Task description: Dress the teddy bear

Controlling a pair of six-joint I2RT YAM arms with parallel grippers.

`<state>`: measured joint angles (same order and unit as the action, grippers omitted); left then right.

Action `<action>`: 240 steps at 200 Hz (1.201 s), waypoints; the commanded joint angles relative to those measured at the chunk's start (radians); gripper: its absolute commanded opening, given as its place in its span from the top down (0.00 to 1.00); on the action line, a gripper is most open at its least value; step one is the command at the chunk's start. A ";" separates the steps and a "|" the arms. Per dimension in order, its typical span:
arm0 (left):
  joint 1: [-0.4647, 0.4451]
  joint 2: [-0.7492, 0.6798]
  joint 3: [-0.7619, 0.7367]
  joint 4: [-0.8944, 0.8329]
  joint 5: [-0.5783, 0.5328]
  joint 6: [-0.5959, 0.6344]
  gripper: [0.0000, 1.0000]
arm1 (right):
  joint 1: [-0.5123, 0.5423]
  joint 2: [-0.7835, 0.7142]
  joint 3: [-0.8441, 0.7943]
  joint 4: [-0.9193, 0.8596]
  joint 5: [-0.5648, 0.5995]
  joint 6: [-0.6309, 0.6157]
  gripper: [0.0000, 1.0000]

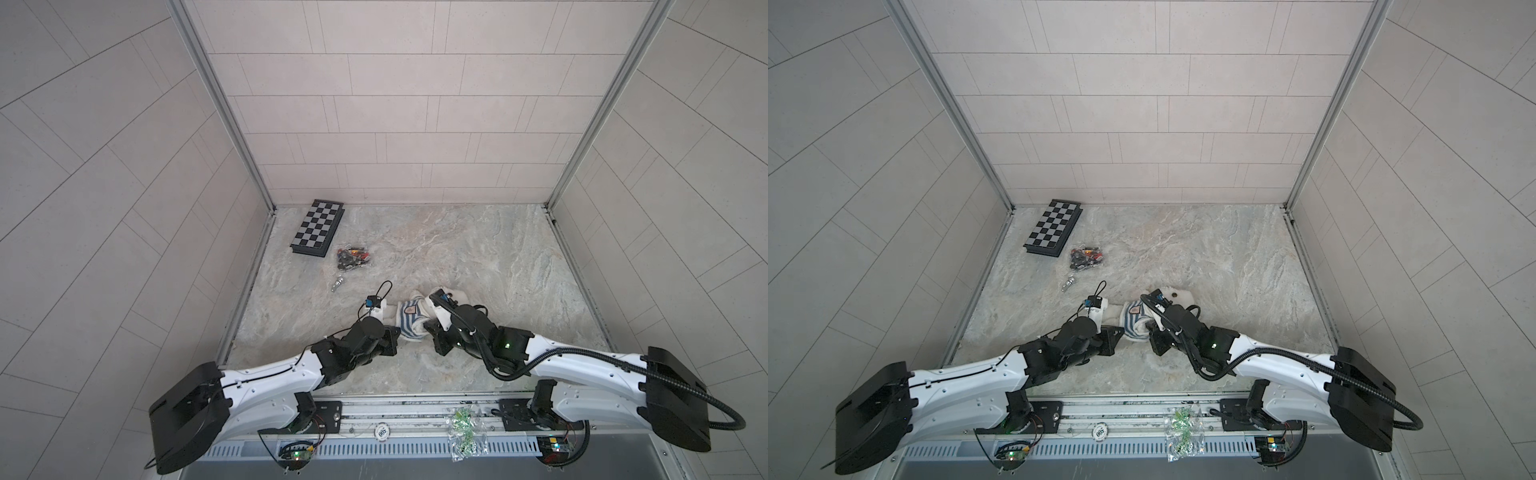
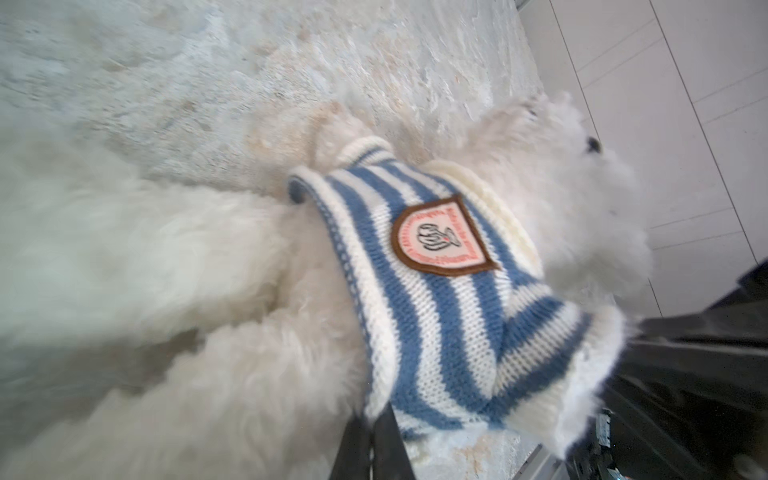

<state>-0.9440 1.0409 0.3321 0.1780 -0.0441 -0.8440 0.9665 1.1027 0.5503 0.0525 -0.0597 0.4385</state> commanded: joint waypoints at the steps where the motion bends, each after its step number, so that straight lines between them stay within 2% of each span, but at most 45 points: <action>1: 0.037 -0.027 -0.025 -0.098 -0.032 0.056 1.00 | -0.024 -0.055 -0.004 0.002 -0.125 -0.001 1.00; 51: 0.069 -0.075 -0.015 -0.168 -0.040 0.099 1.00 | -0.086 -0.135 -0.061 0.137 -0.291 0.081 1.00; 60: 0.070 -0.077 -0.005 -0.163 -0.020 0.100 1.00 | -0.083 -0.121 -0.054 0.131 -0.271 0.060 1.00; 84: 0.063 -0.087 0.011 -0.048 0.102 0.062 1.00 | -0.063 -0.046 -0.009 0.052 -0.209 0.003 0.82; 112: 0.030 -0.094 0.064 -0.066 0.112 0.062 1.00 | 0.034 -0.046 0.038 -0.033 -0.048 -0.095 0.66; 127: 0.030 -0.092 0.060 -0.046 0.129 0.048 1.00 | 0.069 -0.072 0.038 -0.040 -0.004 -0.143 0.60; 170: 0.023 -0.081 0.062 -0.023 0.141 0.029 1.00 | 0.176 -0.104 0.036 -0.072 0.080 -0.318 0.59; 240: 0.023 -0.083 0.065 -0.033 0.143 0.016 1.00 | 0.219 0.022 0.061 -0.003 0.091 -0.429 0.56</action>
<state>-0.9169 0.9604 0.3721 0.1333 0.0925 -0.8165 1.1706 1.0824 0.5732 0.0158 0.0093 0.0875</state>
